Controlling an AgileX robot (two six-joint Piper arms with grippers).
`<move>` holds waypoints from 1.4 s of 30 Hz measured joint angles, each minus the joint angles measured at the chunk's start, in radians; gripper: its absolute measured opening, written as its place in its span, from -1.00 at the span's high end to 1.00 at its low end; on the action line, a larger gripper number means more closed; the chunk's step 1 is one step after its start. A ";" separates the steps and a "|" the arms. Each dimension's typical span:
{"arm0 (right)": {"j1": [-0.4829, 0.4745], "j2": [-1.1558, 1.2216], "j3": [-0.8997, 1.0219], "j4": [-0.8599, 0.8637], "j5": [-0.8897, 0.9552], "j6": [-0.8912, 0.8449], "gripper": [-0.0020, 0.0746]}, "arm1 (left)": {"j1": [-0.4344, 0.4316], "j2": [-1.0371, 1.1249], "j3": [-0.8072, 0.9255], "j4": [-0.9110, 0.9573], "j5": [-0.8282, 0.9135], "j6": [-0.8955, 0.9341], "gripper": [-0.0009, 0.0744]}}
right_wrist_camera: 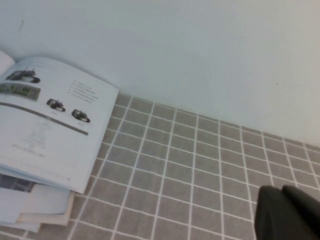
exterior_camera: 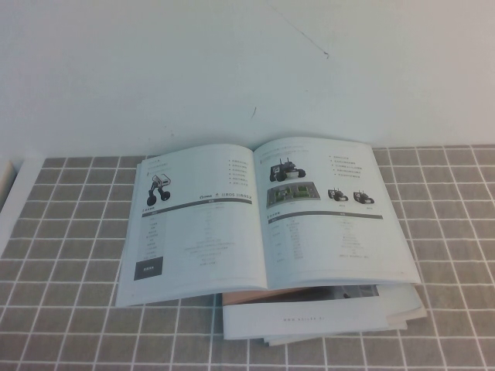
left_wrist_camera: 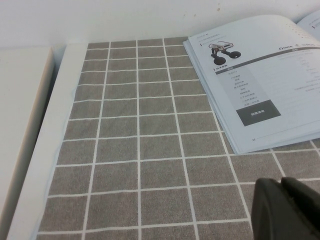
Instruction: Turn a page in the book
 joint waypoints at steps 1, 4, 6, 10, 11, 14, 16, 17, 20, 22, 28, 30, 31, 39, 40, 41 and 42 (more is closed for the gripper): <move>0.000 -0.024 0.014 -0.019 -0.002 0.000 0.95 | 0.000 0.000 0.000 0.000 0.000 0.000 0.99; 0.000 -0.108 0.074 -0.094 -0.002 0.000 0.95 | 0.000 0.000 0.000 0.000 0.000 0.000 0.99; 0.000 -0.141 0.124 -0.155 -0.004 0.020 0.95 | 0.000 0.000 0.000 0.000 0.000 0.000 0.99; 0.000 -0.146 0.216 -0.230 -0.023 0.144 0.95 | 0.000 -0.002 0.000 0.001 0.000 0.000 0.99; 0.000 -0.146 0.242 -0.234 -0.029 0.180 0.95 | 0.000 -0.002 0.000 0.001 0.000 0.000 0.99; -0.001 -0.146 0.316 -0.237 -0.053 0.265 0.95 | 0.000 -0.002 0.000 0.001 0.000 0.000 0.99; -0.002 -0.146 0.364 -0.237 -0.077 0.298 0.95 | 0.000 -0.002 0.000 0.001 0.002 0.000 0.99; -0.002 -0.146 0.375 -0.237 -0.108 0.306 0.95 | 0.000 -0.002 0.000 0.001 0.002 0.000 0.99; -0.002 -0.146 0.381 -0.237 -0.145 0.308 0.95 | 0.000 -0.002 0.000 0.002 0.004 0.000 0.99; -0.003 -0.146 0.383 -0.237 -0.152 0.308 0.95 | 0.000 -0.002 0.000 0.003 0.004 0.000 0.99; -0.005 -0.146 0.383 -0.237 -0.156 0.308 0.95 | 0.000 -0.002 0.000 0.005 0.004 0.000 0.99; -0.005 -0.146 0.383 -0.237 -0.156 0.308 0.95 | 0.000 -0.002 0.000 0.005 0.004 0.000 0.99; -0.005 -0.146 0.383 -0.237 -0.156 0.308 0.95 | 0.000 -0.002 0.000 0.005 0.004 0.000 0.99; -0.005 -0.146 0.387 -0.219 -0.176 0.310 0.95 | 0.000 -0.002 0.000 0.005 0.004 0.000 0.99; -0.005 -0.146 0.387 -0.217 -0.176 0.310 0.95 | 0.000 -0.002 0.000 0.005 0.004 0.000 0.99; -0.005 -0.146 0.387 -0.216 -0.176 0.310 0.95 | 0.000 -0.002 0.000 0.005 0.004 0.000 0.99; -0.005 -0.146 0.387 -0.216 -0.176 0.308 0.95 | 0.000 -0.002 0.000 0.005 0.004 0.000 0.99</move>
